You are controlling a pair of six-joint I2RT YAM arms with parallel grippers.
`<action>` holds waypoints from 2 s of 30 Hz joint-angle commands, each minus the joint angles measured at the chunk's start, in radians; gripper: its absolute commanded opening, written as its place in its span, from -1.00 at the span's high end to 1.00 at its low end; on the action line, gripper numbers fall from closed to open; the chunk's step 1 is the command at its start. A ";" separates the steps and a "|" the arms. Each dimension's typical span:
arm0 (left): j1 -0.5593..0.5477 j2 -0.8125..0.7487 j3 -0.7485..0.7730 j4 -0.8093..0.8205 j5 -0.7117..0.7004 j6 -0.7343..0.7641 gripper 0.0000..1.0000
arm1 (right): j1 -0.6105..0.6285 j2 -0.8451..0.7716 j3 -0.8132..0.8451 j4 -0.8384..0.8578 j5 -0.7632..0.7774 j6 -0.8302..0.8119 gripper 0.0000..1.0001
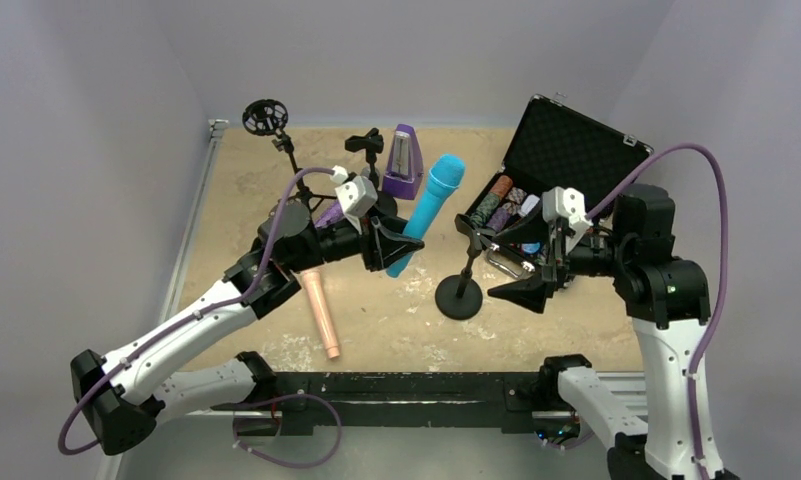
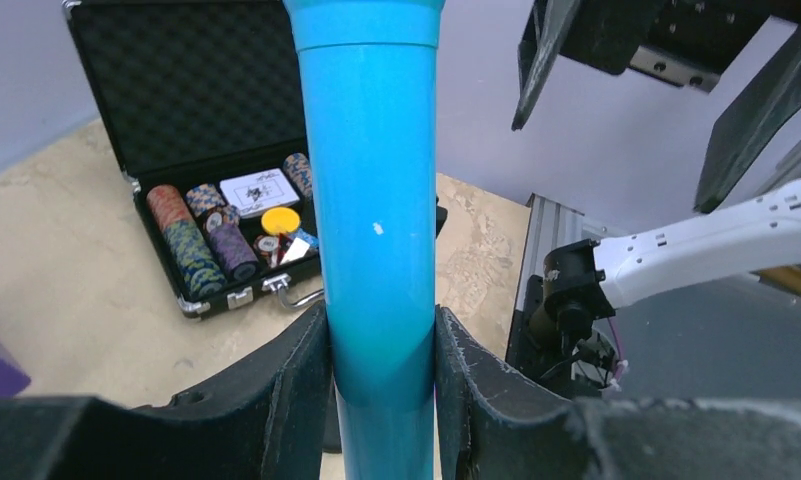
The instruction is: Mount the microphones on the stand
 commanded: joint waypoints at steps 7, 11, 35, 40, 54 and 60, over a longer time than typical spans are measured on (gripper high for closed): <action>-0.002 0.098 0.121 0.174 0.178 0.081 1.00 | 0.100 0.112 0.016 0.939 -0.033 0.941 -0.90; -0.002 0.126 0.119 0.267 0.192 0.029 1.00 | 0.123 0.175 0.060 1.017 0.045 1.103 -0.88; -0.006 0.188 0.073 0.319 0.216 -0.113 -0.50 | 0.210 0.263 0.054 1.185 0.048 1.241 0.91; 0.000 0.211 0.026 0.380 0.306 -0.146 -0.91 | 0.230 0.270 0.059 1.226 0.019 1.256 0.93; 0.002 0.219 -0.015 0.454 0.300 -0.140 1.00 | 0.248 0.280 0.023 1.227 -0.035 1.188 0.30; 0.047 0.078 -0.123 0.364 0.252 -0.042 1.00 | 0.247 0.236 0.120 0.659 0.045 0.620 -0.96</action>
